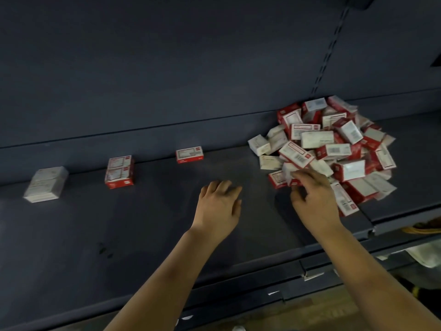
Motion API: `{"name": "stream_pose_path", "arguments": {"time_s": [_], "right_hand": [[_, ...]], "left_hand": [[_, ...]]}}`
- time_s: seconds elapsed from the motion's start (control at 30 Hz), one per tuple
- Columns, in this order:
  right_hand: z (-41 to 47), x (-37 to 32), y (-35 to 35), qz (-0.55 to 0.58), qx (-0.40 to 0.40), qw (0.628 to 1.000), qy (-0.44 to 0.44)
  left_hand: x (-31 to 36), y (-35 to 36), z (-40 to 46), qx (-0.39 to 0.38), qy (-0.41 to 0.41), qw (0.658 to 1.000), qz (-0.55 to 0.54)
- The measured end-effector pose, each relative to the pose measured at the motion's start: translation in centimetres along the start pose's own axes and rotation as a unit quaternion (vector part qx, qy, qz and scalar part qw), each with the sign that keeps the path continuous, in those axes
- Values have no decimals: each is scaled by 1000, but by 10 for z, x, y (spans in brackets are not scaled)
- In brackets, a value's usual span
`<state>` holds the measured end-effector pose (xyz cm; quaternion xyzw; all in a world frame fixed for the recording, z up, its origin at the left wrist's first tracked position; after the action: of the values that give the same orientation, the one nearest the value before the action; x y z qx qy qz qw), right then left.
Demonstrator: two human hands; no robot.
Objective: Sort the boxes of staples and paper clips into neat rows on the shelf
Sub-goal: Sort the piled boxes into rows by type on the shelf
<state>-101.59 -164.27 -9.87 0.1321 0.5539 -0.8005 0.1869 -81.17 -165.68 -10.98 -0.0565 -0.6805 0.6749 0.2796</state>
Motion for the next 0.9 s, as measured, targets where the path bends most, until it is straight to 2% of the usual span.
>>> {"name": "stream_pose_path", "arguments": {"time_s": [0.13, 0.3, 0.57, 0.73, 0.9], "right_hand": [[3, 29, -5, 12, -30, 996, 83], [7, 34, -1, 7, -29, 996, 87], [16, 21, 8, -91, -71, 978, 171], [14, 24, 8, -43, -48, 988, 143], [2, 27, 10, 116, -50, 990, 61]], "left_hand": [[22, 7, 18, -12, 8, 1000, 8], [34, 13, 25, 2, 19, 1000, 11], [38, 13, 20, 3, 12, 1000, 1], [44, 13, 11, -2, 33, 999, -4], [42, 5, 6, -20, 40, 999, -21]]}}
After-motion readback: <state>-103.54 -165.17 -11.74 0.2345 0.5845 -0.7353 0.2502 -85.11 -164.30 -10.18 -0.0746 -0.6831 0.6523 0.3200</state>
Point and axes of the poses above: each hand's wrist, its own z-axis towards the middle knuckle, its own y-axis out of the palm, x = y × z, the point moved 3 cm from there along z, towards the middle knuckle, and after that the axes turned 13 degrees about -x, right-handed, at the moved point
